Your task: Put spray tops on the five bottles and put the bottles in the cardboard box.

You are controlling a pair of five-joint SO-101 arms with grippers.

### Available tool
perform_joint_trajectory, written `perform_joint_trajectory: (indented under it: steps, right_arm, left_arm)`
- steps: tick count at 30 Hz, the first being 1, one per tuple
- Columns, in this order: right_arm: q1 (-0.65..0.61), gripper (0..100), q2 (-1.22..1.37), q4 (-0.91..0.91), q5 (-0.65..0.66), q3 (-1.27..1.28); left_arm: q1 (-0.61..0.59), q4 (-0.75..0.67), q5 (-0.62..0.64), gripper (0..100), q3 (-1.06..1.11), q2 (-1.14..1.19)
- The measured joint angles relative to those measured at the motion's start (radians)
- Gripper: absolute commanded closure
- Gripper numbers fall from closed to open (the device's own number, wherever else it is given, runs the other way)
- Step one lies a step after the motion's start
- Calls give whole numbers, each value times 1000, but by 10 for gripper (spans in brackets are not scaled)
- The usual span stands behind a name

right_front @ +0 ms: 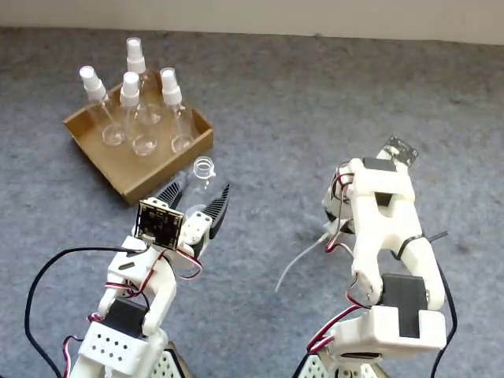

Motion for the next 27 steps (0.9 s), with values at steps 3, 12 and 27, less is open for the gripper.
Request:
perform_joint_trajectory:
  steps: [3,12,27]
  right_arm:
    - [-2,978,0,0,32,0]
    - [-9,767,6,2,63,21]
    - [-14,979,5,2,63,74]
  left_arm:
    - [0,0,0,944,0,0]
    - [0,0,0,944,0,0]
    - [0,0,0,944,0,0]
